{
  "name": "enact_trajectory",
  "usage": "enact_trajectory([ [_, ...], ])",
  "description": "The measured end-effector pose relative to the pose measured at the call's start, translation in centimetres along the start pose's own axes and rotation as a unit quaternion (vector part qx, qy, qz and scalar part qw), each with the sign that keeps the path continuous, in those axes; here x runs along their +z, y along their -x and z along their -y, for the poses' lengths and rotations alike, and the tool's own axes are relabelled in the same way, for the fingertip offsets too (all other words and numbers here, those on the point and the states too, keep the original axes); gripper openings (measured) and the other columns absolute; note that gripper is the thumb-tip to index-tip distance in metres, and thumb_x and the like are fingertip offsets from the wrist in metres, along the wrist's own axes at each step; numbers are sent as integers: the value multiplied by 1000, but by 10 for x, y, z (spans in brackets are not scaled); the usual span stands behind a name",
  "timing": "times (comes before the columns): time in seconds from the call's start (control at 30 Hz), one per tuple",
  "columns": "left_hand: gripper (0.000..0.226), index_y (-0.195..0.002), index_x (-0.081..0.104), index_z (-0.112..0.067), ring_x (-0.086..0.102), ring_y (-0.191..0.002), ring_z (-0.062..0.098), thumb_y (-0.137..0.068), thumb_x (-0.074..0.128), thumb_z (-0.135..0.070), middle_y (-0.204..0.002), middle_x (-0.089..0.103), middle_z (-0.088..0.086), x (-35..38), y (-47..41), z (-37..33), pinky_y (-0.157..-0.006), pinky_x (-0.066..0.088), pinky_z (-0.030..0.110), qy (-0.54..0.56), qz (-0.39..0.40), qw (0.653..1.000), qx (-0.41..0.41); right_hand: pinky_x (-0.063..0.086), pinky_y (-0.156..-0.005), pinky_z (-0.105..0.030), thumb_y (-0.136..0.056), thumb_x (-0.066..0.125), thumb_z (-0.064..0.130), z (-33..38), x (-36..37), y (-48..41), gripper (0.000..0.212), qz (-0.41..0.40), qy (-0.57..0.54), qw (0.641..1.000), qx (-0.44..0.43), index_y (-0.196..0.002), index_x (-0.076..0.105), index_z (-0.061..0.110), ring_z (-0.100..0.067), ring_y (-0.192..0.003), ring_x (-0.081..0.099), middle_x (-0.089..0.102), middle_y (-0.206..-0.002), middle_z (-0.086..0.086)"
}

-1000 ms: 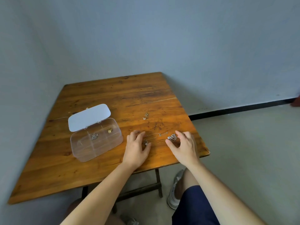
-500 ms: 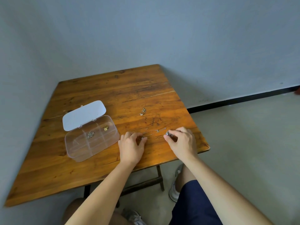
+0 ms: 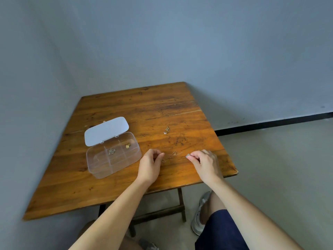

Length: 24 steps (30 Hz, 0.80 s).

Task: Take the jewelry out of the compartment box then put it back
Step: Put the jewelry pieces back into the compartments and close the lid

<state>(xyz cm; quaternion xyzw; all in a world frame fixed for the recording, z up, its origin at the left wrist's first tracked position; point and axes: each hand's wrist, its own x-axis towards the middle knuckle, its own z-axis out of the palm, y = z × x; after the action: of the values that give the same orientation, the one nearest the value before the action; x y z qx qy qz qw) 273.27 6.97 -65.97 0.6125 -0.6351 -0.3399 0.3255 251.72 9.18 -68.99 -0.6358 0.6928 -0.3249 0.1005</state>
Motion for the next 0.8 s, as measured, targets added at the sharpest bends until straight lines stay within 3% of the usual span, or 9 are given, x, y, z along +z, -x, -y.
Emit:
enact_trajectory([
  [0.07, 9, -99, 57, -20, 67, -97, 12, -98, 56, -29, -99, 70, -4, -14, 3, -3, -82, 53, 23, 65, -12, 998, -16, 47, -74, -33, -90, 70, 34, 6, -3, 0, 21, 6, -21, 1000, -4, -94, 76, 14, -20, -84, 60, 66, -85, 4],
  [0.17, 7, -98, 55, -14, 72, -90, 13, -99, 55, -22, -94, 75, -1, -37, 6, -7, -80, 59, 30, 123, -35, 992, -4, 41, -69, -24, -94, 65, 37, 22, -6, -9, 24, 21, -50, 999, -4, -99, 74, 15, -15, -88, 58, 62, -89, 8],
  [0.4, 7, -92, 55, -16, 71, -80, 25, -98, 57, -12, -88, 72, 10, -110, 5, -30, -74, 60, 35, 177, -114, 977, 34, 37, -60, -15, -96, 59, 44, 92, -7, -48, 29, 32, -110, 993, -29, -103, 72, 19, -11, -88, 58, 65, -98, 6],
  [0.5, 5, -94, 54, -11, 72, -77, 32, -98, 57, -13, -89, 73, 14, -142, 0, -36, -71, 61, 41, 192, -153, 969, 40, 44, -65, -19, -95, 58, 47, 120, -3, -62, 30, 33, -135, 989, -46, -100, 72, 21, -13, -90, 59, 65, -97, 7],
  [0.63, 7, -94, 52, -11, 74, -74, 28, -98, 57, -13, -89, 73, 11, -174, -8, -39, -66, 61, 34, 168, -190, 966, 57, 55, -76, -31, -95, 58, 46, 152, 7, -73, 28, 34, -154, 985, -66, -100, 71, 22, -12, -90, 61, 66, -99, 5],
  [0.8, 6, -94, 52, -13, 74, -73, 25, -98, 57, -14, -89, 73, 11, -184, -12, -29, -66, 61, 35, 166, -203, 964, 53, 53, -69, -27, -95, 58, 48, 178, 23, -80, 30, 45, -149, 985, -80, -104, 70, 22, -11, -88, 60, 64, -99, 8],
])
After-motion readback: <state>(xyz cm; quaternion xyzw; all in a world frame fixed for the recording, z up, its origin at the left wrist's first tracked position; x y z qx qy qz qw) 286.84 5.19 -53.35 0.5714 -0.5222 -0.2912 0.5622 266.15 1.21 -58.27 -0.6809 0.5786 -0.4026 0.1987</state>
